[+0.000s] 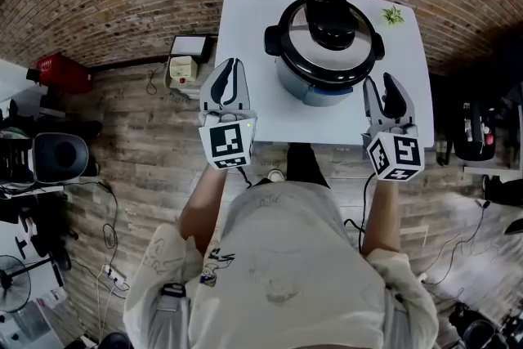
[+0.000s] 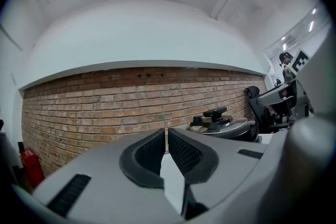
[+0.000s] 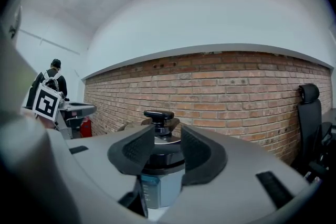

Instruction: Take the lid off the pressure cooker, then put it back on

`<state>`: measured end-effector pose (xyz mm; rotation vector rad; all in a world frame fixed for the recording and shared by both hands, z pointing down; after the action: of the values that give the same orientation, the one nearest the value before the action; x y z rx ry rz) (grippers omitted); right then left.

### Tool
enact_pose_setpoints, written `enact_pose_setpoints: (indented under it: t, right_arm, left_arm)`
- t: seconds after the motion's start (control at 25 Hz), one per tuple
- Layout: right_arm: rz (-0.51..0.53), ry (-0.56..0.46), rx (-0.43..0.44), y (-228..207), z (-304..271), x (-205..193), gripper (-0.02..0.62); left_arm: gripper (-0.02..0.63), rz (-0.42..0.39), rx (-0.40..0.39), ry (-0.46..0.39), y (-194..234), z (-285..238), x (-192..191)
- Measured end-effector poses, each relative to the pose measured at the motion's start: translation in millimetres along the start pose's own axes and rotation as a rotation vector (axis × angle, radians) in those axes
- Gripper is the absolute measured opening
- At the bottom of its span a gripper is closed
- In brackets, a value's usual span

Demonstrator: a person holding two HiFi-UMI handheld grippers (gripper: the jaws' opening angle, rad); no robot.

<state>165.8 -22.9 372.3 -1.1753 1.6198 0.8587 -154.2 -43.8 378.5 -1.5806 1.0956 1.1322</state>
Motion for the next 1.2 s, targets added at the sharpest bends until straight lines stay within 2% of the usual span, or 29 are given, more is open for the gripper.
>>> enact_pose_setpoints:
  t: [0.12, 0.32, 0.68, 0.88, 1.08, 1.2]
  right_arm:
    - [-0.013, -0.032, -0.041, -0.4, 3.8, 1.8, 0.019]
    - [-0.004, -0.029, -0.062, -0.8, 3.2, 1.9, 0.017]
    - [0.006, -0.017, -0.065, 0.3, 4.0, 3.5, 0.017]
    - [-0.001, -0.050, -0.090, -3.7, 6.5, 5.1, 0.017]
    - [-0.079, -0.065, -0.178, -16.6, 5.5, -4.8, 0.017]
    - [-0.110, -0.050, -0.186, -20.8, 5.5, -11.0, 0.017]
  left_arm:
    - [0.015, 0.015, -0.039, 0.013, -2.9, -1.1, -0.8]
    - [0.015, -0.011, -0.046, 0.006, -6.8, -0.7, 1.4]
    - [0.015, 0.005, -0.050, 0.000, -4.7, -1.4, 2.4]
    - [0.015, -0.007, -0.051, -0.007, -6.4, -3.0, 2.9]
    - [0.015, 0.002, -0.053, 0.007, -5.9, -7.7, -3.9]
    - [0.015, -0.001, -0.055, 0.017, -7.4, -9.1, -7.6]
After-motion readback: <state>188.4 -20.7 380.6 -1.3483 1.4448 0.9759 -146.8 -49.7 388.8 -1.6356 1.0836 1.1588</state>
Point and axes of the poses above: the fingertips, and each gripper's own axes: z backward along the fingers, y to its left, x out of its top, the point moved 7 cm from there along z, backward along the fingers, and after that the axes turned 12 degrees about y, right-handed, at the moved point
